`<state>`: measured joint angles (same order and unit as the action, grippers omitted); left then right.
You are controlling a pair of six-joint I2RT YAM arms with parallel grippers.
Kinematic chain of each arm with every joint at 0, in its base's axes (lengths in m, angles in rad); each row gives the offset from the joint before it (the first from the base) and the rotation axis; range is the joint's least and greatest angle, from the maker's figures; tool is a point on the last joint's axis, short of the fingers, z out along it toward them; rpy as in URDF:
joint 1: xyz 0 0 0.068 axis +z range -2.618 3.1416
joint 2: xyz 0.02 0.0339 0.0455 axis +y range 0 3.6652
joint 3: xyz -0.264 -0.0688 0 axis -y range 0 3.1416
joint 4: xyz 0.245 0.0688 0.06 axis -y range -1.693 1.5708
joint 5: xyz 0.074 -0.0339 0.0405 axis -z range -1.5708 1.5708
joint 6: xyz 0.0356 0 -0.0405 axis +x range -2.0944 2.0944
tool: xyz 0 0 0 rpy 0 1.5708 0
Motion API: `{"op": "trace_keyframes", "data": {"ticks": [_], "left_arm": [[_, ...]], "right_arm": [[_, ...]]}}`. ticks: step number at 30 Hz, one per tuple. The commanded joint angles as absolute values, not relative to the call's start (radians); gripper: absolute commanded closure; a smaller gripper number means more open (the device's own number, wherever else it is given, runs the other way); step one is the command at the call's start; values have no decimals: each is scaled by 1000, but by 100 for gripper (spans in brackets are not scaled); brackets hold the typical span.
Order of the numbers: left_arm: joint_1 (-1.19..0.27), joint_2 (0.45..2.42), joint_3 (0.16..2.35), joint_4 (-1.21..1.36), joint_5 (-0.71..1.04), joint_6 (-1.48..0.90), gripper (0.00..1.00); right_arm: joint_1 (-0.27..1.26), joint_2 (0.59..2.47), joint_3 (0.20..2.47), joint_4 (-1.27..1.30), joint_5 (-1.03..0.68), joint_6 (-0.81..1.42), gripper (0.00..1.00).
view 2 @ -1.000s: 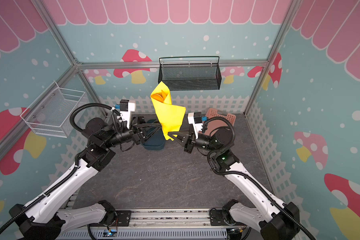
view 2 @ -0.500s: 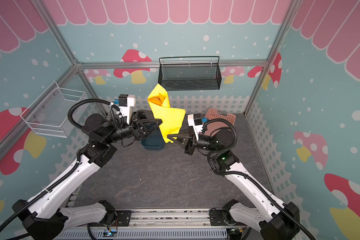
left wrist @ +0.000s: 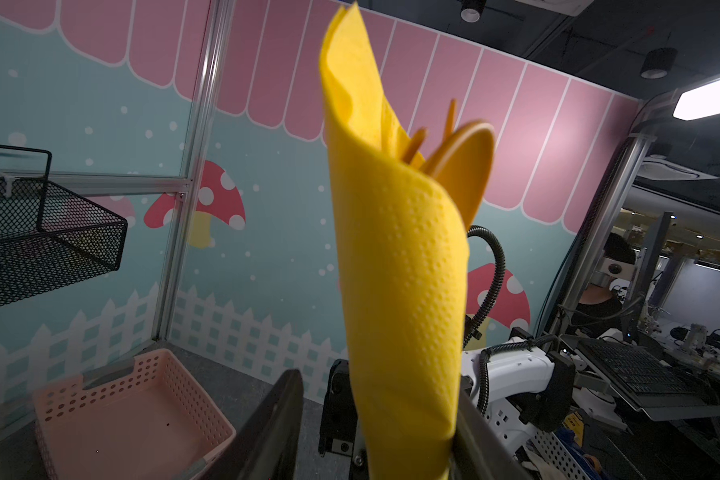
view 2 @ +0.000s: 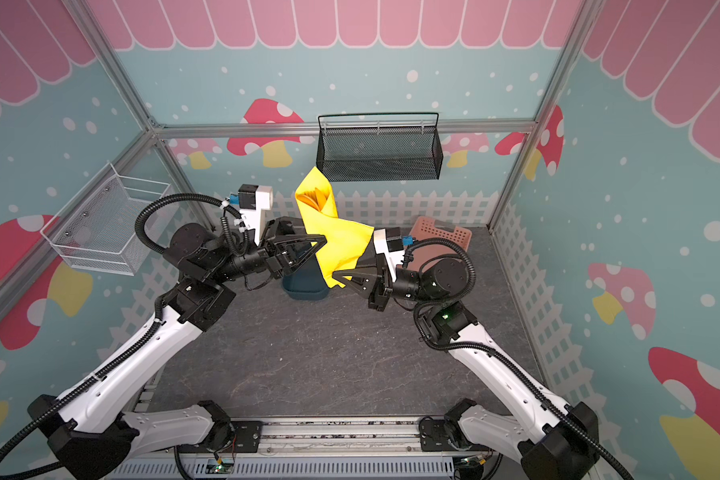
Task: Place the utensils on the paper napkin and roll it up
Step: 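Raise the upright napkin bundle higher with both grippers above the teal tray, then open the right gripper and draw it back from the napkin flap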
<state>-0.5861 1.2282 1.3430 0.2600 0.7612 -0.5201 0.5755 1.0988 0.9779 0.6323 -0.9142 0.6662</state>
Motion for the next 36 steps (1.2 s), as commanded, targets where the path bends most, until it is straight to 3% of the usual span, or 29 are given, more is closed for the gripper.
{"op": "trace_keyframes", "data": {"ticks": [1, 11, 25, 29, 33, 36], "left_arm": [[-594, 1239, 1371, 274, 783, -525, 50], [-602, 1249, 1374, 276, 785, -523, 58], [-602, 1232, 1368, 268, 772, -500, 86], [-601, 1227, 1363, 272, 762, -499, 89], [-601, 1219, 1361, 277, 759, -501, 90], [-602, 1218, 1361, 276, 756, -500, 91]], "right_arm": [[588, 1106, 1012, 664, -936, 664, 100], [598, 1115, 1025, 643, -927, 654, 100], [599, 1093, 1000, 621, -850, 635, 100], [599, 1070, 974, 621, -805, 635, 86], [598, 1044, 956, 624, -779, 636, 61], [599, 1034, 963, 625, -770, 640, 51]]}}
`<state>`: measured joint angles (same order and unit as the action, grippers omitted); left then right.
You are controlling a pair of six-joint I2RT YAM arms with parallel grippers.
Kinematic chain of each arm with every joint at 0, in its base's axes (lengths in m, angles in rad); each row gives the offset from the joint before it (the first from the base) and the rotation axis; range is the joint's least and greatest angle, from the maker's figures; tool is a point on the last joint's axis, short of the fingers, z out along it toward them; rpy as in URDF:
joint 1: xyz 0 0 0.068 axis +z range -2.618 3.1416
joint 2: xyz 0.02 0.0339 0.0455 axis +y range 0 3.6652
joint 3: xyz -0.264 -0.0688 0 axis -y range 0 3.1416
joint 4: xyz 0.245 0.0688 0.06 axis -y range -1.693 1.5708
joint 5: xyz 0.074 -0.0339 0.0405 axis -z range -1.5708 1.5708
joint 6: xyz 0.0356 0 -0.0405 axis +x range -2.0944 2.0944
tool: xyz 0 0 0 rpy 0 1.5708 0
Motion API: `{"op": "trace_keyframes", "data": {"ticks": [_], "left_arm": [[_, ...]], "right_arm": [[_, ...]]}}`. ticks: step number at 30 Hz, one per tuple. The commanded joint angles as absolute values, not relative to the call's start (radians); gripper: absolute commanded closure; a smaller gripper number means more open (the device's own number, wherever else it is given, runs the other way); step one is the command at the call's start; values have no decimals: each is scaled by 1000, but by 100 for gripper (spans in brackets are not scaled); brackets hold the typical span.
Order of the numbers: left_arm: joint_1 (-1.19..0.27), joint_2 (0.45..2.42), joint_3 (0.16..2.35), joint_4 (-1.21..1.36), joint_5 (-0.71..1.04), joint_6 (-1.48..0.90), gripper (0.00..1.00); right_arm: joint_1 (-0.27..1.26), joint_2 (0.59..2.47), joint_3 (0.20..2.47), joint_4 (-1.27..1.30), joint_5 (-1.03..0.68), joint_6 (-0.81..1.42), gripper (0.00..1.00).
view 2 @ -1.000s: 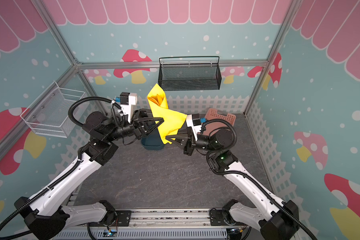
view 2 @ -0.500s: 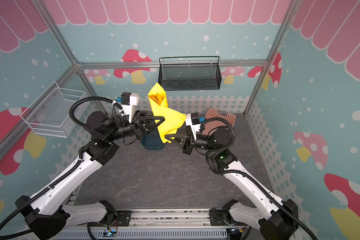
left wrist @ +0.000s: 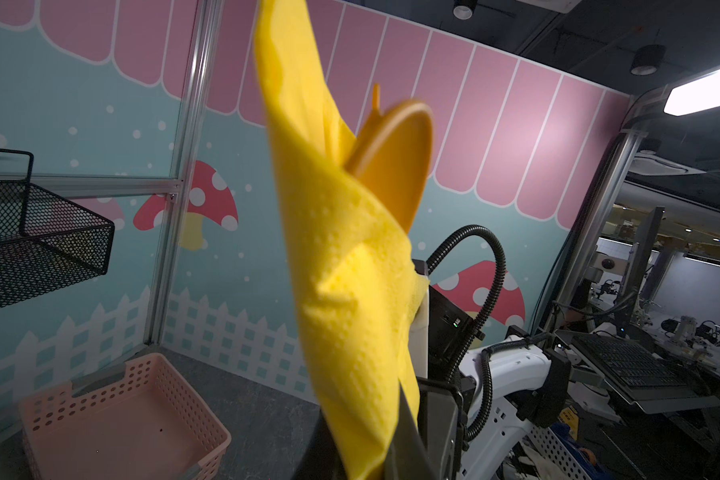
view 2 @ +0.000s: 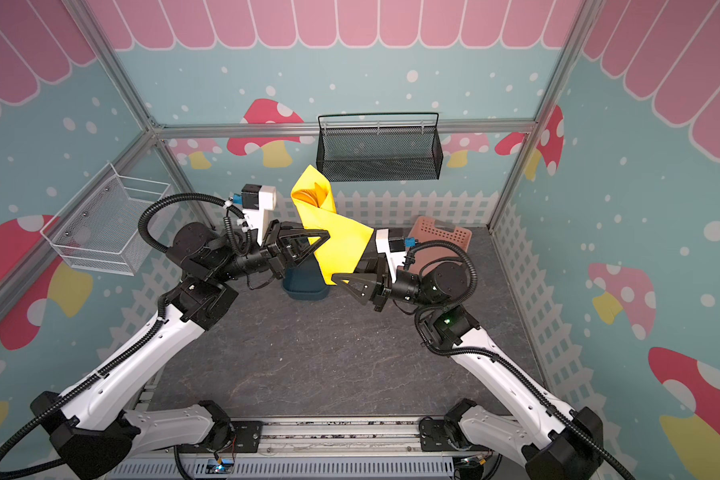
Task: Place the utensils on the paper napkin and roll it up
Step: 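Open the right gripper and draw it back from the napkin flap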
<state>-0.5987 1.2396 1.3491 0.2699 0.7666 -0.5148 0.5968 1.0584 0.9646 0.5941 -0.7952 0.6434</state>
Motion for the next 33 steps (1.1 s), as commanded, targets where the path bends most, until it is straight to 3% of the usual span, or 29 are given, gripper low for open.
{"op": "trace_keyframes", "data": {"ticks": [1, 5, 12, 15, 22, 28, 33], "left_arm": [[-602, 1219, 1361, 275, 756, -500, 91], [-601, 1218, 1356, 274, 756, -502, 91], [-602, 1213, 1356, 289, 764, -524, 93], [-602, 1210, 1351, 300, 762, -531, 94], [-602, 1201, 1347, 240, 704, -488, 94], [-602, 1219, 1397, -47, 422, -336, 97], [-596, 1244, 1403, -106, 340, -327, 97]], "right_arm": [[598, 1031, 967, 625, -763, 643, 48], [598, 1019, 983, 626, -730, 650, 46], [599, 985, 981, 549, -613, 622, 83], [599, 975, 965, 539, -593, 620, 89], [598, 946, 966, 402, -453, 607, 87], [598, 876, 950, 294, -308, 599, 70], [598, 881, 971, 287, -363, 576, 69]]}}
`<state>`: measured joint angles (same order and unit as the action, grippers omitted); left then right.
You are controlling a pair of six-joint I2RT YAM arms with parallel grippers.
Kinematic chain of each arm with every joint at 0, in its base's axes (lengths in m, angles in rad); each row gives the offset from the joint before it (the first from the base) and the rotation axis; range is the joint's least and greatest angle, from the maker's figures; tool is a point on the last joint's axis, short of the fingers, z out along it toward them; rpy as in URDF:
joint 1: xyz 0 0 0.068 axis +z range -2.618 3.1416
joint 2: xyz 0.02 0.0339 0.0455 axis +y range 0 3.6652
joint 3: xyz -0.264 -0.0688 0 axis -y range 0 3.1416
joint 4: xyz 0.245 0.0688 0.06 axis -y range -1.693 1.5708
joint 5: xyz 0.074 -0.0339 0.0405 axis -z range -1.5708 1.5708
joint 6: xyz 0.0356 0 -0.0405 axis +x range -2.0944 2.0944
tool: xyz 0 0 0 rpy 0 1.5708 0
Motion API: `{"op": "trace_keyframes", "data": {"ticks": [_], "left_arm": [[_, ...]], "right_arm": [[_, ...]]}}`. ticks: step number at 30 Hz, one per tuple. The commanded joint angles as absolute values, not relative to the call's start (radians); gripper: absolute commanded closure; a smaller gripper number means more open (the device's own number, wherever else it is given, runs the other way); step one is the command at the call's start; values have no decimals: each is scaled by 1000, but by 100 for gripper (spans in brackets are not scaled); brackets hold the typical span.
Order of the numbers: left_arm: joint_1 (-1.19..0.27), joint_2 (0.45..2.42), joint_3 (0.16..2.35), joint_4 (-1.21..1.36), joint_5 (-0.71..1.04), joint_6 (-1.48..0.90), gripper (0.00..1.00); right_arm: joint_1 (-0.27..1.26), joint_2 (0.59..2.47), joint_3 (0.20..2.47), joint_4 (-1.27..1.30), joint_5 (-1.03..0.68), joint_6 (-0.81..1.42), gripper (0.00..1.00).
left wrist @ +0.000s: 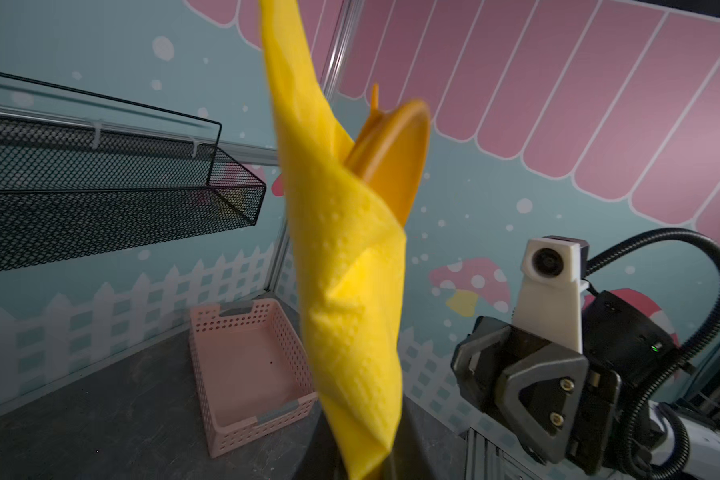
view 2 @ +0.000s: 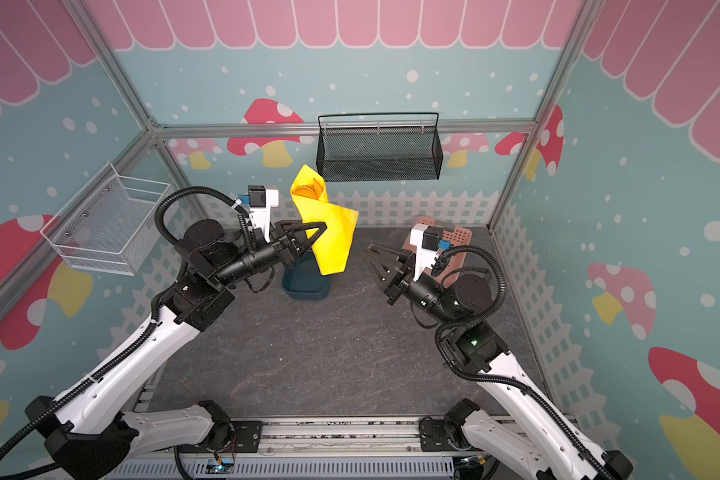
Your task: Place the utensils on the paper napkin and roll it up
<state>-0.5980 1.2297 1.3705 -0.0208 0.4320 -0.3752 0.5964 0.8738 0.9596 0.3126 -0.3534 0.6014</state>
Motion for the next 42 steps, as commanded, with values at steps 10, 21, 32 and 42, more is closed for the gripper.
{"op": "trace_keyframes", "data": {"ticks": [10, 21, 32, 42], "left_arm": [[-595, 1271, 1402, -97, 464, -356, 100], [-597, 1281, 1404, -37, 585, -391, 100], [-601, 1288, 1407, 7, 667, -420, 100], [-601, 1278, 1403, 38, 688, -439, 100]], "right_arm": [[598, 1042, 1111, 242, -576, 560, 64], [598, 1094, 1162, 146, -515, 540, 63], [598, 1091, 1169, 143, -512, 545, 63], [597, 1101, 1169, 166, -560, 546, 61]]}}
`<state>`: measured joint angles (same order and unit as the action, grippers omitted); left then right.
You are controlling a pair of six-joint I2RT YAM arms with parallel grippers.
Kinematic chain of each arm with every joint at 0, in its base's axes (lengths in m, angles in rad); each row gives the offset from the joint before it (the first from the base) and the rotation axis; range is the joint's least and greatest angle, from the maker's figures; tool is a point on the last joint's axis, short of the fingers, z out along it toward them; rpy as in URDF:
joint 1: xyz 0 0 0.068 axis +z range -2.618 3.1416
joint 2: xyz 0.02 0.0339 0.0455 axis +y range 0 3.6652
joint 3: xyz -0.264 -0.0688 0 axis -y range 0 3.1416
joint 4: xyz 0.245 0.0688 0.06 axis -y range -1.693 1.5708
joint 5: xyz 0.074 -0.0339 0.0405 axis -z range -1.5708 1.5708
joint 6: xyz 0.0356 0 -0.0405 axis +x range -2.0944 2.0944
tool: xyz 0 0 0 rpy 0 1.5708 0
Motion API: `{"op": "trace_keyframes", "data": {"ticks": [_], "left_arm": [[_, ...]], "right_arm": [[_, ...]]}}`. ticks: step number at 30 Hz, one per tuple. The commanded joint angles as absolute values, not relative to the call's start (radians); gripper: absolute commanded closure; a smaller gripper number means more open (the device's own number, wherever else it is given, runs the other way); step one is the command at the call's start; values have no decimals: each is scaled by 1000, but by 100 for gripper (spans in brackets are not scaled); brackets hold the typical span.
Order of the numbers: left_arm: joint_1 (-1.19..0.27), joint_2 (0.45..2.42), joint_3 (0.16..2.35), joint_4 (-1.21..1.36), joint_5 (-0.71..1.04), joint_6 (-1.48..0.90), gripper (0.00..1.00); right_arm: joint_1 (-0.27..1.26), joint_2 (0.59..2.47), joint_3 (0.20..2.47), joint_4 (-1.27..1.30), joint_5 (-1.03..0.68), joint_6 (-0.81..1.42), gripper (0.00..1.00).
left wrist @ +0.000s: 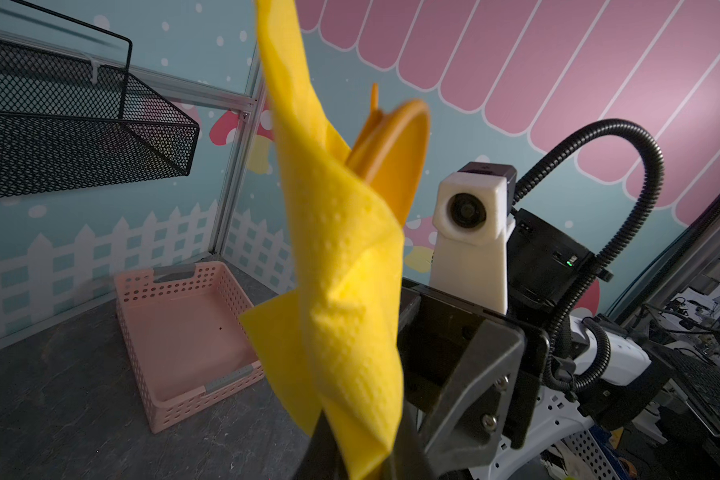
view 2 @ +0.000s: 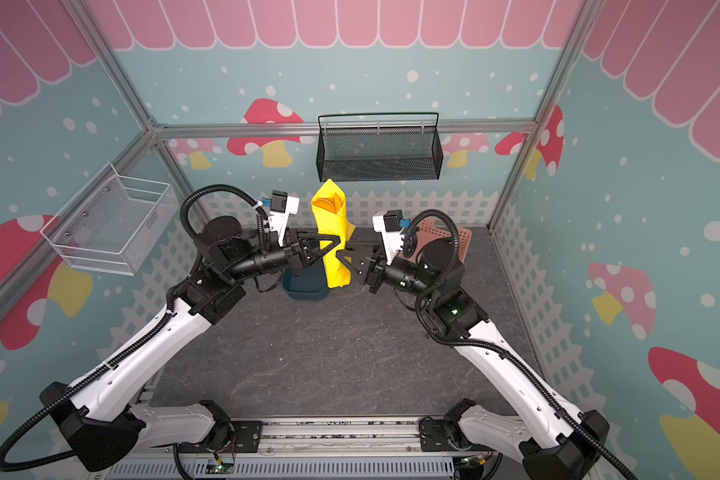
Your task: Place the utensils on the paper napkin and roll it up
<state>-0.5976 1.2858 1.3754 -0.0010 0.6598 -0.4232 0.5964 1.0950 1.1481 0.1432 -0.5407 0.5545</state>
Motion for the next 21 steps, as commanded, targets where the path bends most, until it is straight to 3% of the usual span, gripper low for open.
{"op": "trace_keyframes", "data": {"ticks": [1, 21], "left_arm": [[-602, 1275, 1403, 44, 688, -441, 100], [-601, 1255, 1401, 117, 696, -486, 100]], "right_arm": [[598, 1101, 1167, 167, -560, 546, 61], [598, 1102, 1114, 225, -646, 584, 54]]}}
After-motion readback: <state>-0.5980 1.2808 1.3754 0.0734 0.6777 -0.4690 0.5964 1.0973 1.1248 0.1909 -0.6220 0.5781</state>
